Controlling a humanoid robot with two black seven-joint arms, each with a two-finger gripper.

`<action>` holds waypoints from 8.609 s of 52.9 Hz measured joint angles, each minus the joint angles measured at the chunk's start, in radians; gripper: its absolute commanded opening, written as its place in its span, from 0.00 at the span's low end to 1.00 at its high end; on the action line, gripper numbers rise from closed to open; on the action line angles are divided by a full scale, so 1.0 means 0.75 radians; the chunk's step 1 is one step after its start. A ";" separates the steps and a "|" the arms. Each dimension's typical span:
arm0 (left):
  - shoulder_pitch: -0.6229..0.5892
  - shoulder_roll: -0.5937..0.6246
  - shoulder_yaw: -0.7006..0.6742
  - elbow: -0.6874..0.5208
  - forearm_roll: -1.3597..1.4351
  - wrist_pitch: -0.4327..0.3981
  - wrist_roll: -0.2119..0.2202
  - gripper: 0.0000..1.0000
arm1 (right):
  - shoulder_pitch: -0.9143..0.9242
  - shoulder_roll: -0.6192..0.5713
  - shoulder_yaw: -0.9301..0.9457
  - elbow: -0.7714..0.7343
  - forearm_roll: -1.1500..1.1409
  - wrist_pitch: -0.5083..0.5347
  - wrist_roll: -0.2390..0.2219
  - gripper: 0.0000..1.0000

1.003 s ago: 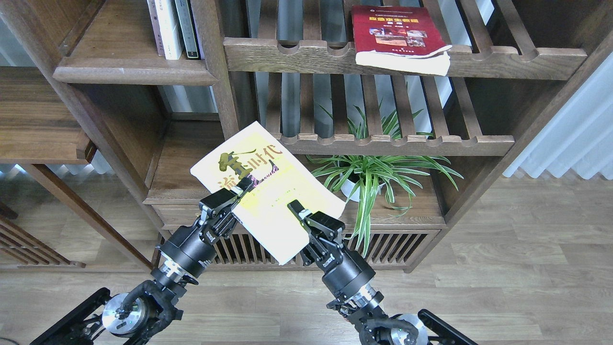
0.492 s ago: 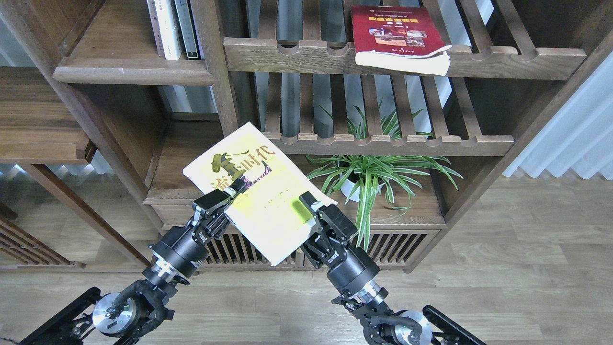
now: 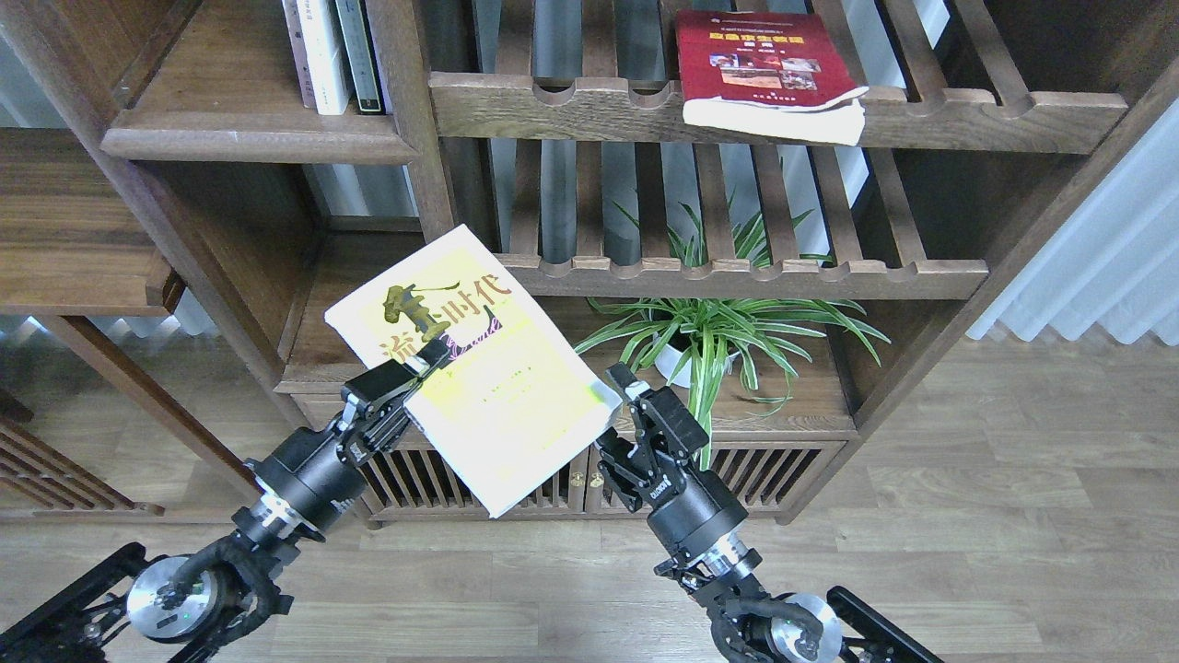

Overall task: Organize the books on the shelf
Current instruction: 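Carry the yellow-green book away with the left gripper, releasing right, then lift the yellow-green book up and out of view with the left gripper, then raise both grippers toward the red book on the upper shelf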

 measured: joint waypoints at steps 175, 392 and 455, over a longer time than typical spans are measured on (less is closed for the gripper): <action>-0.882 0.221 -0.486 0.460 0.734 0.108 -0.098 0.05 | 0.006 0.000 -0.097 -0.036 -0.170 0.000 0.000 0.94; -1.448 -0.166 -0.090 0.963 1.049 0.253 -0.503 0.61 | -0.005 0.000 -0.130 -0.032 -0.183 0.000 0.003 0.94; -0.840 -0.116 -0.700 0.013 0.644 0.002 -0.523 1.00 | -0.091 0.000 0.186 0.470 -0.152 0.000 0.037 0.90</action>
